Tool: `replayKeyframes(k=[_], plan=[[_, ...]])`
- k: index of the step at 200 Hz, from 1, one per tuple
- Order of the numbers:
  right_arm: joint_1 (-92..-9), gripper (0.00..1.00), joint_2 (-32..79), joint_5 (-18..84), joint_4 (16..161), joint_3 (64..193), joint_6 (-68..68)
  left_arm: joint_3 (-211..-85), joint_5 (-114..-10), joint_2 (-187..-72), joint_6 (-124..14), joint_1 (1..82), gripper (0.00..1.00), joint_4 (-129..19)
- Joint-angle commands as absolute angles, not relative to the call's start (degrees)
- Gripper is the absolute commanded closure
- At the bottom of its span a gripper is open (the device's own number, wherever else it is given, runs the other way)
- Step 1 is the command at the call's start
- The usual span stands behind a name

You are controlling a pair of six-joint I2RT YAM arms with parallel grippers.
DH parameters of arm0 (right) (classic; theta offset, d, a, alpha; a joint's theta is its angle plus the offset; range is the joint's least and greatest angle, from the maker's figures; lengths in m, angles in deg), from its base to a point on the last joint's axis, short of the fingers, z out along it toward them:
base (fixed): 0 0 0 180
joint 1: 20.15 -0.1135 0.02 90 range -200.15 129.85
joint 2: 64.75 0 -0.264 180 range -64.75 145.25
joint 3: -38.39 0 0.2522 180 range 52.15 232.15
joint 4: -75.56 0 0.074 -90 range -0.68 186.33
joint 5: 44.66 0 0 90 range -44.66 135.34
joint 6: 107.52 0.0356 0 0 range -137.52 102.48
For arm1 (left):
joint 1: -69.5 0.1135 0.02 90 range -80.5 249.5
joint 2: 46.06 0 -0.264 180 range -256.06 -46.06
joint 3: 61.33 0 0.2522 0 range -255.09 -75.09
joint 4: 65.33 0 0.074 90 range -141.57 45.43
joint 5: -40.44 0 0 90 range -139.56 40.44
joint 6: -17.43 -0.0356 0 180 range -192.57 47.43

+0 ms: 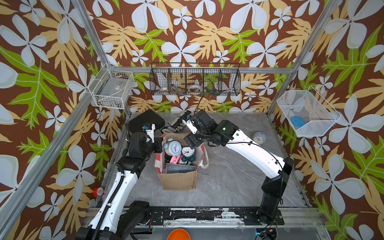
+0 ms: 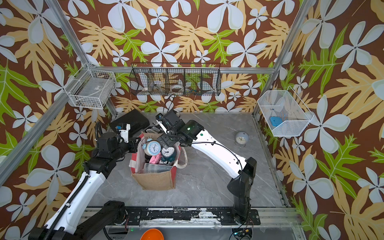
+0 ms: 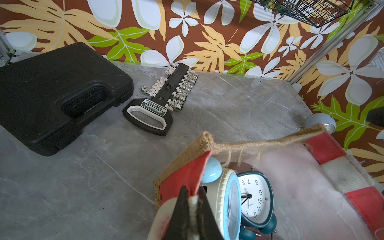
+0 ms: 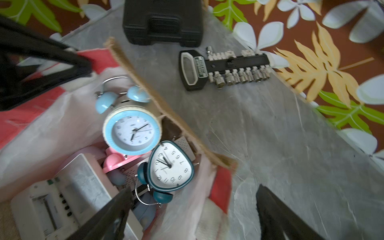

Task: Put the alarm clock into the canvas bag
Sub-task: Pick up the alarm from the center of the board.

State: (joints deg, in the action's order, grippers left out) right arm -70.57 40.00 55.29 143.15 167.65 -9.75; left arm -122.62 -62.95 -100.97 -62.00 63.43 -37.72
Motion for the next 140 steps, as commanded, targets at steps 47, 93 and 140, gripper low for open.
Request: replayKeyframes(k=[47,93,140], plan=[[-58.6,0.07,30.8,58.5,137.7,152.8,-1.7,-123.3,-63.1,-100.6,-61.7,63.5,1.00,-43.4],[-45.8,0.07,24.9,54.0,132.8,140.5,-3.1,-123.3,-63.2,-100.6,-61.7,63.5,1.00,-43.4],[-33.6,0.07,21.2,52.9,128.0,131.3,-3.9,-123.3,-63.1,-100.7,-61.7,63.5,1.00,-43.4]])
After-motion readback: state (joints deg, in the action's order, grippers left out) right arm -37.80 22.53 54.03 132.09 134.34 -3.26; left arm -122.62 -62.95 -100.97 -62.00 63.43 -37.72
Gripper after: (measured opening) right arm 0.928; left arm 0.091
